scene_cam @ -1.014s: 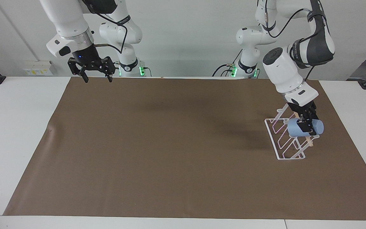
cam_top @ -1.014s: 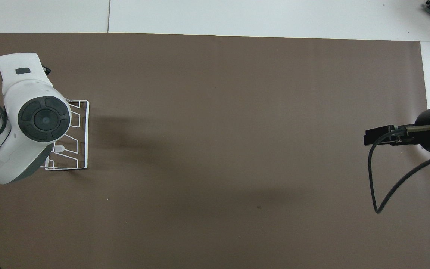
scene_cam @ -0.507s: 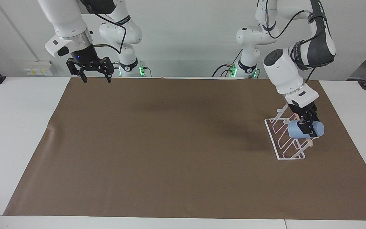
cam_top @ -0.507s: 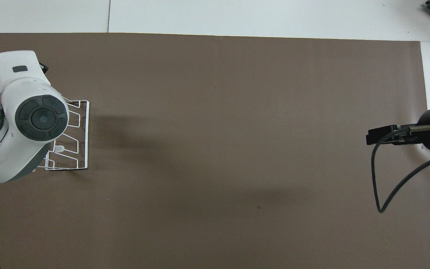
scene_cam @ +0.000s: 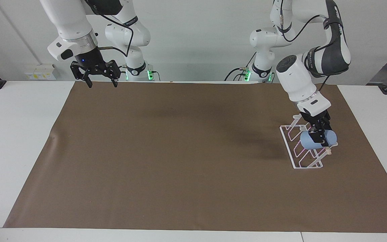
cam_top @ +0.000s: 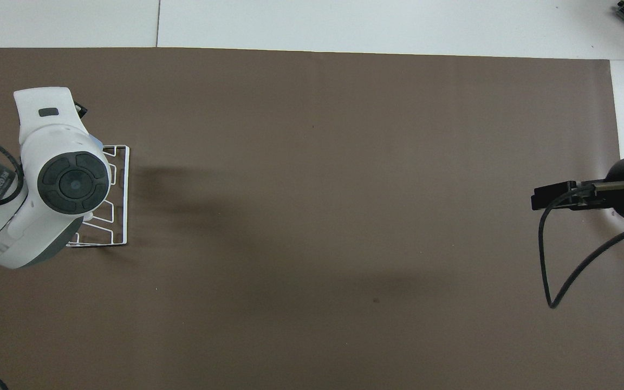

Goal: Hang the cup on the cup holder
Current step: 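Lower the cup onto a rack peg with the left gripper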

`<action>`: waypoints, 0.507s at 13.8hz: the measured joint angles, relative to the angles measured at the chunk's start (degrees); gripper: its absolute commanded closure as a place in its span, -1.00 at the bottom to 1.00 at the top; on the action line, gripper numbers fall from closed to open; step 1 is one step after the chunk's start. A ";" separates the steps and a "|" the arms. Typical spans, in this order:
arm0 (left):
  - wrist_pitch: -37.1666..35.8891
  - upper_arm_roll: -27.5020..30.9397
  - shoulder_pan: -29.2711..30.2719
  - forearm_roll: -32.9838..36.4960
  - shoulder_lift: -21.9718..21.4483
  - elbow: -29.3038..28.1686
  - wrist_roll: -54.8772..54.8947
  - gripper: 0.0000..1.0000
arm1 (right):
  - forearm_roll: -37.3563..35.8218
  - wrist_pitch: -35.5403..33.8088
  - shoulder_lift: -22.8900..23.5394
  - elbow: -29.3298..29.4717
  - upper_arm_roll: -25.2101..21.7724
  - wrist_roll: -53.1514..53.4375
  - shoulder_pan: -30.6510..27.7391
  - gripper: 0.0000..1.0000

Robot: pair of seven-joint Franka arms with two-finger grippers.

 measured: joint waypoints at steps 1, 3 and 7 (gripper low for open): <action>0.05 -0.04 0.00 0.01 -0.04 -0.35 -0.01 -0.95 | 0.00 0.00 0.00 0.00 0.00 0.00 0.00 -1.00; 0.06 -0.11 -0.01 0.02 -0.07 -0.60 -0.01 -1.00 | 0.00 0.00 0.00 0.00 0.00 0.00 0.00 -1.00; 0.07 -0.08 0.00 0.02 -0.29 -0.25 0.01 -1.00 | 0.00 0.00 0.00 0.00 0.00 0.00 0.00 -1.00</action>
